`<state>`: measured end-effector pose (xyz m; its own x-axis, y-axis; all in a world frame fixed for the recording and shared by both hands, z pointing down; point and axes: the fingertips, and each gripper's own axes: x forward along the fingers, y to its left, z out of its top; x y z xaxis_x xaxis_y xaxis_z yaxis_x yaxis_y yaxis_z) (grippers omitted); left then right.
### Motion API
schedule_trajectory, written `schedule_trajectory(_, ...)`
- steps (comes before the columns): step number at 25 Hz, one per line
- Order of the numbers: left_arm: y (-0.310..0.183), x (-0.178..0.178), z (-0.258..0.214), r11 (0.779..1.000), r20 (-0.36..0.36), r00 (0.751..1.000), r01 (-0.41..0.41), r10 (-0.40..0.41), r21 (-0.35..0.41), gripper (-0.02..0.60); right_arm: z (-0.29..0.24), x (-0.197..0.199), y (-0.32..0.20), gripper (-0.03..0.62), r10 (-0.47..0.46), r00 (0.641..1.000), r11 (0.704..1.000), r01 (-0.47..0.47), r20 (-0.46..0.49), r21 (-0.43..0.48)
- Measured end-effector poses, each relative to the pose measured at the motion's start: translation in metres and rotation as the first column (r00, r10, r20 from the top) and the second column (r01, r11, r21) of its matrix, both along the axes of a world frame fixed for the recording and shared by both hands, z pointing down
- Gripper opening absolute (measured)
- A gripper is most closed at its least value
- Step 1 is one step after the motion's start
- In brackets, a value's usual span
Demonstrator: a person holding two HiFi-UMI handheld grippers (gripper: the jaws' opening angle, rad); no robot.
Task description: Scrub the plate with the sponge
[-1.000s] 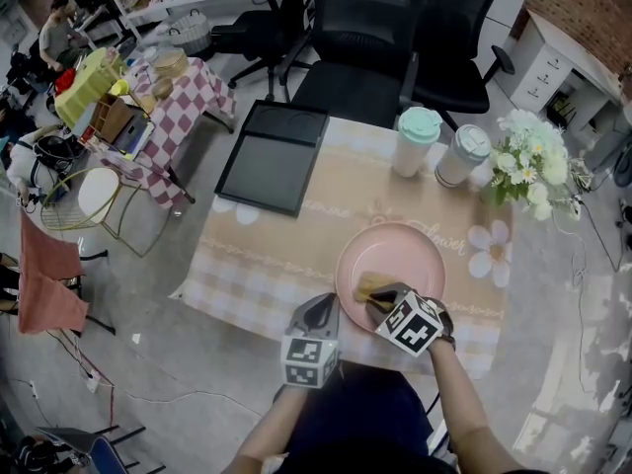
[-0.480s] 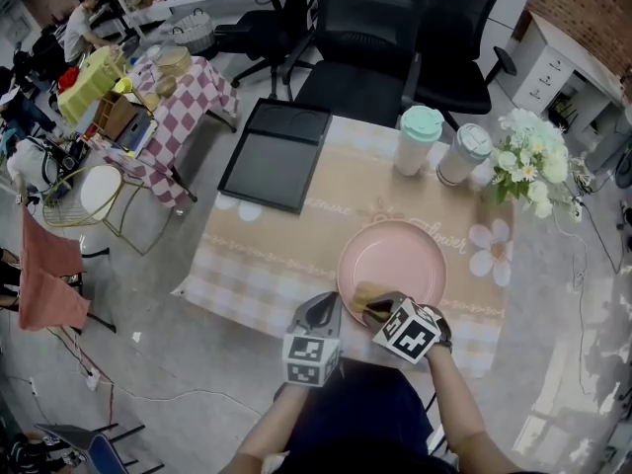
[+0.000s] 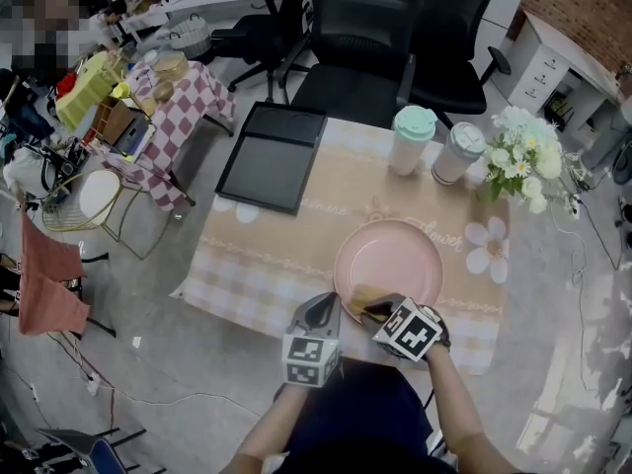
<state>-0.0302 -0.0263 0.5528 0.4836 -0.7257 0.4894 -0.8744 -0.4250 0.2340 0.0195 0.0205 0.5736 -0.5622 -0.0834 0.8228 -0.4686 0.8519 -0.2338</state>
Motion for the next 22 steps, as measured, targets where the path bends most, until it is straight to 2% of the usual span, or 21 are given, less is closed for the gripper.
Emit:
schedule_trajectory(8, 0.004, 0.002, 0.006, 1.000, 0.001, 1.000, -0.007, 0.007, -0.001, 0.012, -0.008, 0.000, 0.004, 0.032, 0.034, 0.996, 0.997, -0.028, 0.087, -0.069)
schedule_trajectory(22, -0.002, 0.002, 0.004, 1.000, 0.002, 1.000, -0.004, 0.004, -0.007, 0.012, -0.011, -0.002, 0.008, 0.032, 0.004, 0.986, 0.993, 0.015, 0.165, -0.114)
